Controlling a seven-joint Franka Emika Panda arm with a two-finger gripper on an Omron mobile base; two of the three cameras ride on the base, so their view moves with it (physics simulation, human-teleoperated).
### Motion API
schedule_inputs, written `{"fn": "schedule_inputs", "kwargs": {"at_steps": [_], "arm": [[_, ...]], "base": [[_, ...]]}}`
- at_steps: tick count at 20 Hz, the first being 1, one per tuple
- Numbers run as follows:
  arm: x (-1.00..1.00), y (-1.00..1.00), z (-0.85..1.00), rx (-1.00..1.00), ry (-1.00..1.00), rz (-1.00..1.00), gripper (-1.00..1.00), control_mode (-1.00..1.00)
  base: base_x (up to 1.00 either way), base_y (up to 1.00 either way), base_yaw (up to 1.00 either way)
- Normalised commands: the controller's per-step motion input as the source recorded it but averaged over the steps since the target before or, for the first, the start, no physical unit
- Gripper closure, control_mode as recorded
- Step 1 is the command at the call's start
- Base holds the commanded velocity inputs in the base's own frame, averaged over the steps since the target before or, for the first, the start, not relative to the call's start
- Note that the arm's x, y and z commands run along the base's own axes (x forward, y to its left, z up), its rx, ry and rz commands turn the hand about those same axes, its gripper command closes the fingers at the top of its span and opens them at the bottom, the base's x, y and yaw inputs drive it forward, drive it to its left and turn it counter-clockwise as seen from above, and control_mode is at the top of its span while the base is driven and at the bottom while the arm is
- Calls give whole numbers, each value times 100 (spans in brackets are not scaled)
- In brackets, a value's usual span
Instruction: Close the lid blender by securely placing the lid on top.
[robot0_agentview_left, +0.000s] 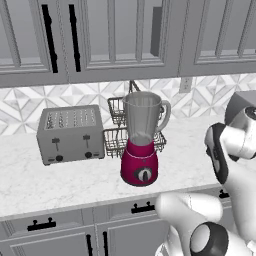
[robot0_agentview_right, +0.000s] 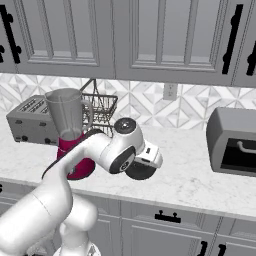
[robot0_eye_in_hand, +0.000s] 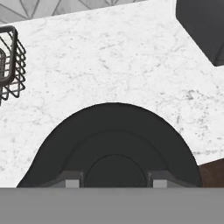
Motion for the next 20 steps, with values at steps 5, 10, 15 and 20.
{"fn": "schedule_inputs", "kwargs": {"at_steps": [5,10,15,20], "arm": [[-21,25,97,8,-5,0,100,-100],[-8,37,93,9,0,0,100,-100],[-14,44,78,8,0,0,100,-100],[-18,51,57,3,-2,1,100,-100]], "base": [[0,0,0],[0,0,0],[0,0,0],[0,0,0]]}}
